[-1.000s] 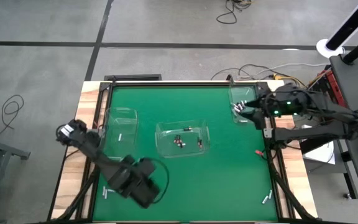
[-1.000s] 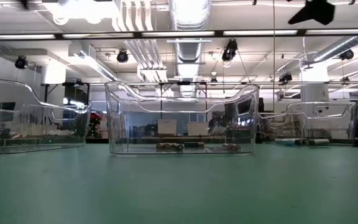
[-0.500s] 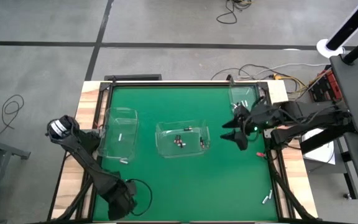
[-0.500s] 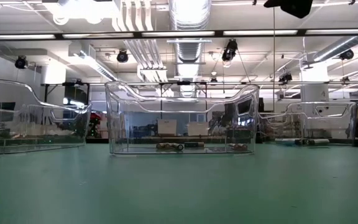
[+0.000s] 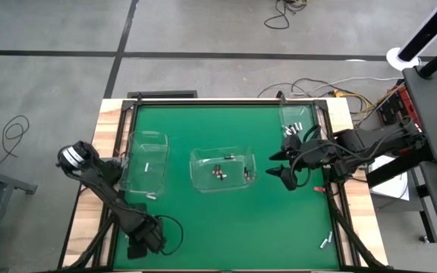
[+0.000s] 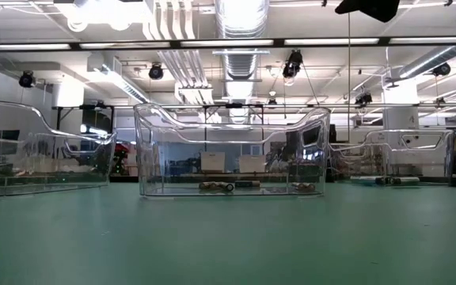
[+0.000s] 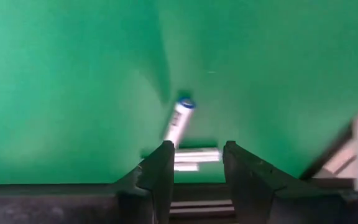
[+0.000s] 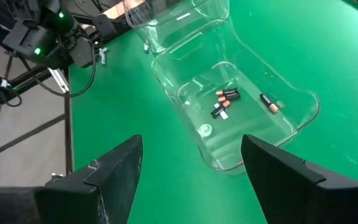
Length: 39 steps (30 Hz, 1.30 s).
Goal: Sort batteries
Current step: Put the white battery into the bottom left transparent bin
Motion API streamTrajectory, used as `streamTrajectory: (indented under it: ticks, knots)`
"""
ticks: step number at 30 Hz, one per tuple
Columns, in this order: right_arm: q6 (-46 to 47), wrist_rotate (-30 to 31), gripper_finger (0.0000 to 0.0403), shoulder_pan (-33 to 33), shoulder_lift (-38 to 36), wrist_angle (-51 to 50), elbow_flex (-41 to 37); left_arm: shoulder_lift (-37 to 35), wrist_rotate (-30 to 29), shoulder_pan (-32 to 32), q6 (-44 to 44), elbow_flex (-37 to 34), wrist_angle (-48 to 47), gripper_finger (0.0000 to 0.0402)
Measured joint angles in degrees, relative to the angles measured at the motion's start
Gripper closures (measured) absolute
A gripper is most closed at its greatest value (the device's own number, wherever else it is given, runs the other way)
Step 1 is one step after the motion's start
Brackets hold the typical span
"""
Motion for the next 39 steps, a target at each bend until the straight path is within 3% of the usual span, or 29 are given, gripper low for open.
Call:
streamTrajectory:
  ticks: [14, 20, 25, 30, 34, 39]
  knots:
    - [2.5, 0.45, 0.0138, 0.02, -1.22, -0.05, 0.0, 4.0, -0.33, -0.81, 4.12, -6.17, 5.46, 0.029]
    - [2.47, 0.42, 0.0138, 0.02, -1.56, -0.06, 0.0, 4.11, -2.44, -0.85, 4.28, -6.25, 4.25, 0.0379]
    - [2.04, 0.4, 0.0138, 0.02, -2.12, -0.07, 0.0, 3.12, -4.3, -1.2, 5.5, -4.14, 2.11, 0.0384]
    - [2.79, 0.07, 0.0138, 0.23, -2.8, -0.07, 0.0, -1.91, -11.67, -1.05, 5.14, 4.34, -3.23, 0.0395]
    - [2.49, -0.24, 0.0137, 0.37, -2.7, -0.07, 0.0, -8.31, -18.19, -0.25, -4.25, 8.31, -4.63, 0.0394]
    - [-0.53, -0.56, 0.0139, 0.27, -2.28, -0.08, 0.0, -18.08, -31.77, 2.14, -15.22, 9.39, -7.25, 0.0395]
